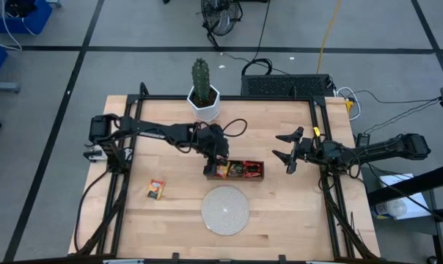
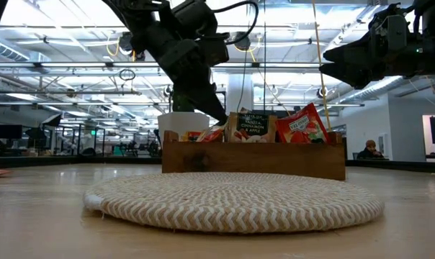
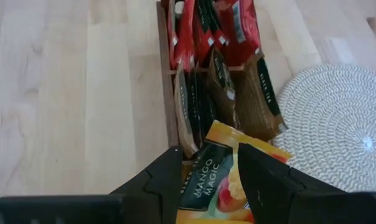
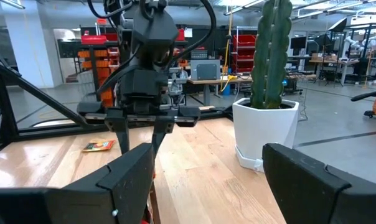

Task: Pick & Place Tea
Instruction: Put the yellow tea bag into the left section of the wooden organizer

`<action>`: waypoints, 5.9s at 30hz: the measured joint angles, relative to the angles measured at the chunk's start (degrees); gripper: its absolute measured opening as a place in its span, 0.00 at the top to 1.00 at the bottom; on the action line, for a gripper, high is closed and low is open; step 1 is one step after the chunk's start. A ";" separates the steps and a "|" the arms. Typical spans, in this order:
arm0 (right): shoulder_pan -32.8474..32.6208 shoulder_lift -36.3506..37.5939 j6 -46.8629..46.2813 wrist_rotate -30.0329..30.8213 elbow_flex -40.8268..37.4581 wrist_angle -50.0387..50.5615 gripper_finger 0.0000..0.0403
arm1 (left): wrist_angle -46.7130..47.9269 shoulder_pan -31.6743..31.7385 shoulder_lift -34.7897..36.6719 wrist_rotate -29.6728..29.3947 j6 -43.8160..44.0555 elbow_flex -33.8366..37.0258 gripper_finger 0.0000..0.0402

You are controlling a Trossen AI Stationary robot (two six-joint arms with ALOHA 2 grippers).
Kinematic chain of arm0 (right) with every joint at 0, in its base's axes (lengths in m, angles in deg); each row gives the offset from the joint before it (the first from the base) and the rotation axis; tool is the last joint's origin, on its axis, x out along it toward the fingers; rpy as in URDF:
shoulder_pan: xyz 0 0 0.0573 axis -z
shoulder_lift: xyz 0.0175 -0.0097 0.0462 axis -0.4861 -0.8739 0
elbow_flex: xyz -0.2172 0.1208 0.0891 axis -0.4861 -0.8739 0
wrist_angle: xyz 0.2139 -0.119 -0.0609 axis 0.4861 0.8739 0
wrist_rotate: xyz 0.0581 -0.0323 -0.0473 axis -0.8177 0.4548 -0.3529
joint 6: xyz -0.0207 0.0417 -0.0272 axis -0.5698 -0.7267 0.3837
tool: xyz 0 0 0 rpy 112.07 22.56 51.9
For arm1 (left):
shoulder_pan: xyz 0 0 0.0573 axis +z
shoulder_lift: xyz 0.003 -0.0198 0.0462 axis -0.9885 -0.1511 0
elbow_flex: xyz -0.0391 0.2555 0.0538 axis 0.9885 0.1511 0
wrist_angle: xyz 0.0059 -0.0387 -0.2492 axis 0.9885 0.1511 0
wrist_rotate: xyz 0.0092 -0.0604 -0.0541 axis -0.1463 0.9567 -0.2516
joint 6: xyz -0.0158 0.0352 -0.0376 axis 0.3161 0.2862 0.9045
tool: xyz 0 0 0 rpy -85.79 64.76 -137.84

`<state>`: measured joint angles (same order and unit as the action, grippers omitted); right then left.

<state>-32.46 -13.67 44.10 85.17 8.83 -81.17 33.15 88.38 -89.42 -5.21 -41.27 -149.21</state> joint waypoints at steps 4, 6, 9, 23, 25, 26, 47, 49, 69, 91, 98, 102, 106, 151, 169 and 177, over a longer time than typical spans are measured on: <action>0.00 -0.01 0.00 0.02 -0.02 0.00 0.31 | 0.03 0.04 -0.56 2.34 -0.02 -0.02 0.60; 0.00 -0.01 0.01 0.00 0.00 0.00 0.31 | 0.28 0.04 -1.01 2.58 0.01 -0.01 0.61; 0.02 -0.01 0.01 0.00 0.00 0.00 0.31 | -0.62 0.02 -1.62 2.62 0.03 -0.05 0.61; 0.01 -0.03 0.00 0.02 -0.01 0.00 0.31 | 2.00 -0.43 -0.58 1.79 1.56 -0.04 0.60; 0.02 -0.03 0.01 0.02 0.00 0.00 0.31 | 3.62 -0.92 0.75 0.43 2.72 0.00 0.60; 0.01 -0.03 0.01 0.00 -0.01 0.00 0.31 | 4.35 -1.29 1.71 -0.52 3.67 -0.06 0.60; 0.01 -0.27 0.01 0.01 0.02 0.00 0.31 | 7.36 -22.97 0.97 -36.72 21.71 -0.05 0.60; 0.02 -0.27 0.01 0.00 0.02 -0.02 0.31 | 7.09 -24.27 -0.27 -39.74 22.00 -0.07 0.61; 0.00 -0.25 0.01 0.00 0.02 0.00 0.31 | 10.77 -29.28 -8.35 -54.48 18.29 -0.04 0.61; 0.00 -0.25 0.01 0.01 0.00 0.00 0.31 | 9.97 -29.28 -8.20 -54.48 18.84 -0.07 0.98; 0.00 -0.25 0.01 0.02 0.00 -0.01 0.31 | 9.98 -29.70 -8.26 -54.00 18.51 -1.35 0.99; 0.00 -0.25 0.01 0.02 0.00 -0.02 0.31 | 10.21 -29.88 -8.28 -54.08 18.42 -3.16 0.99; 0.00 -0.27 0.01 0.02 0.00 0.00 0.31 | 10.30 -30.25 -8.28 -55.31 17.03 -4.85 0.99; 0.01 -0.25 0.01 0.01 0.00 -0.02 0.31 | 10.37 -28.01 -9.70 -63.01 68.64 -4.04 1.00; 0.02 -0.27 0.01 0.02 0.00 0.00 0.31 | 5.12 -26.86 -13.07 -59.00 62.25 -4.07 0.87; 0.00 -0.27 0.01 0.01 0.00 0.00 0.31 | 4.99 -27.34 -13.07 -58.97 61.15 -4.09 0.59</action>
<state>-32.46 -13.94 44.11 85.18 8.83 -81.17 38.14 61.03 -102.49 -64.18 19.87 -153.30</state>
